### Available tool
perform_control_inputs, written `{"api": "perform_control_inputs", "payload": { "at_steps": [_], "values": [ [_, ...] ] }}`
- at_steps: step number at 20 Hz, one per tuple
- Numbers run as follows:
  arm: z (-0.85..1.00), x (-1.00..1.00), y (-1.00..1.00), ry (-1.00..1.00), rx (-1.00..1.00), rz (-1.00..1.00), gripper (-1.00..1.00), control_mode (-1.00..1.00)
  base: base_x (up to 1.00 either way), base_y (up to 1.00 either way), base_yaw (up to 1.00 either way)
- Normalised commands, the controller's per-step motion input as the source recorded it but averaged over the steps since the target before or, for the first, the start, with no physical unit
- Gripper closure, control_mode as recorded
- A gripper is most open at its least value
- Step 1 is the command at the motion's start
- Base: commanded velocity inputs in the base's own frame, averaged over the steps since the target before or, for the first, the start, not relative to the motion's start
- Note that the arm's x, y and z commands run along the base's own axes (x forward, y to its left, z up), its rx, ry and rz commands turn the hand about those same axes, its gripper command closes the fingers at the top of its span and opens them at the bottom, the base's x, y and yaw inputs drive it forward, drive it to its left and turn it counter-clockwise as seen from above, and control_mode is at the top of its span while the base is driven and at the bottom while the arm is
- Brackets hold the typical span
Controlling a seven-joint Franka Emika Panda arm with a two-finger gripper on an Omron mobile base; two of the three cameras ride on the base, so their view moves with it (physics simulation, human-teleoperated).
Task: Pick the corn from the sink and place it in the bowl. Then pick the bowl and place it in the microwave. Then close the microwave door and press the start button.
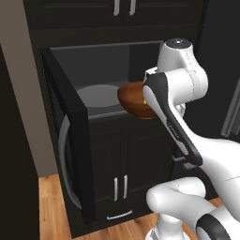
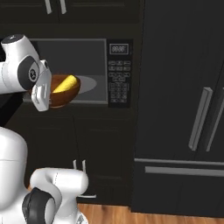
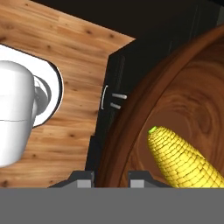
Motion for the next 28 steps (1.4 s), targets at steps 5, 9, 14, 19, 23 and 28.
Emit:
{"api": "perform_control_inputs", "payload": {
  "at_steps": [5,9,14,19,23,28],
  "values": [
    [0.0,0.0,0.0,0.0,0.0,0.0,1.0,1.0,0.02,0.27,0.0],
    [0.0,0.0,0.0,0.0,0.0,0.0,1.0,1.0,0.0,0.0,0.0],
    [-0.06,-0.03,0.0,0.0,0.0,0.0,1.0,-1.0,-0.11,-0.01,0.0],
    [-0.53,0.18,0.13,-0.08,0.0,0.11,1.0,-1.0,0.0,0.0,0.0],
    [-0.12,0.72,0.01,-0.2,0.0,0.18,1.0,-1.0,0.0,0.0,0.0],
    [0.0,1.0,0.05,0.0,0.0,0.06,1.0,-1.0,0.0,0.0,0.0]
  ]
}}
